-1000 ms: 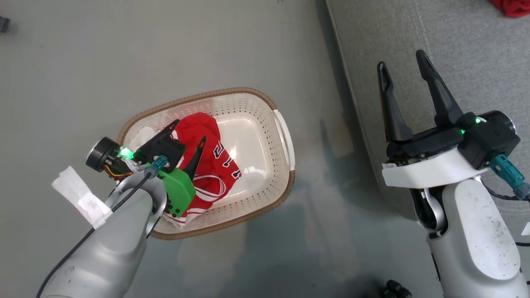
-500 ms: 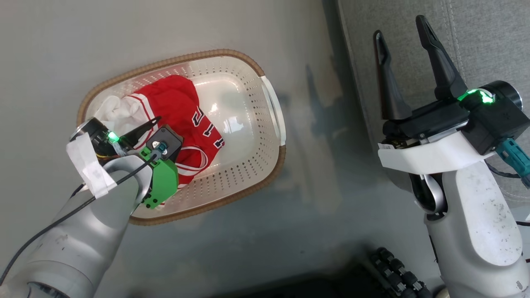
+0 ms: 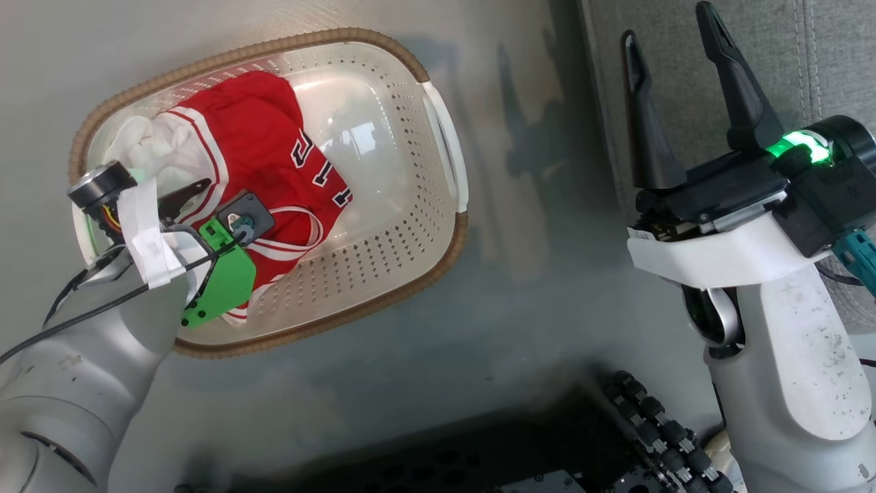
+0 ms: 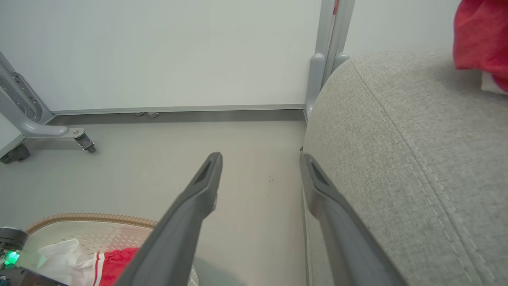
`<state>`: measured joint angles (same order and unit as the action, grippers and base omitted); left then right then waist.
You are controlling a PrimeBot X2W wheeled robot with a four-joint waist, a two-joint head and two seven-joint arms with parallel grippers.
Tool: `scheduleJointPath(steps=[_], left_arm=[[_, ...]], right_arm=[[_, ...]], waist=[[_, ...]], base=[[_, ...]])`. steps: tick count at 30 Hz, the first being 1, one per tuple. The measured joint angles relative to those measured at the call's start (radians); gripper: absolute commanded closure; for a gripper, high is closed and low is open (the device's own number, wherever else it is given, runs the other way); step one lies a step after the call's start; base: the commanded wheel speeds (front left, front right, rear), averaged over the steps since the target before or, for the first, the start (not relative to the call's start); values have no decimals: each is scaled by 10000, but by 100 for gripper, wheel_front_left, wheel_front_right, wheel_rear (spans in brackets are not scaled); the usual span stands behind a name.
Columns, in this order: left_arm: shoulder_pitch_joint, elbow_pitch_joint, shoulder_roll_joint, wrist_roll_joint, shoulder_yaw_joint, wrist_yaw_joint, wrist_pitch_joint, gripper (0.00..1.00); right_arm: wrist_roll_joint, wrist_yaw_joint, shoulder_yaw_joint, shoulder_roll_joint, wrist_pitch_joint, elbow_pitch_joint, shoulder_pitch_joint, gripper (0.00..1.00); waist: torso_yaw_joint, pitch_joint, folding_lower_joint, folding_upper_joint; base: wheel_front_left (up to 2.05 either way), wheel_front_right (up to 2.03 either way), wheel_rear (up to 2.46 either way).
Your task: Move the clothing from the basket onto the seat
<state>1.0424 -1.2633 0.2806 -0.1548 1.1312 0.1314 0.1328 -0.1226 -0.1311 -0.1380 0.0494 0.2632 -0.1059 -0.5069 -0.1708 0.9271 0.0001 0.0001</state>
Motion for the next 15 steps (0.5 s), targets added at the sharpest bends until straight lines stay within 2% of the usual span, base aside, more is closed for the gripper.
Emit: scheduleJointPath(steps=[14,15], left_arm=[[757,-165,33,245,1124,0,-978,0],[760,-174,21,238,1170,0,-1078,27]], right_arm=[[113,0,-17,0,0,-485,50,0],[113,0,-17,0,0,-502,51,0]], waist=[[-149,843,0,0],[-156,880,0,0]], base=[[0,0,0],[0,0,0]])
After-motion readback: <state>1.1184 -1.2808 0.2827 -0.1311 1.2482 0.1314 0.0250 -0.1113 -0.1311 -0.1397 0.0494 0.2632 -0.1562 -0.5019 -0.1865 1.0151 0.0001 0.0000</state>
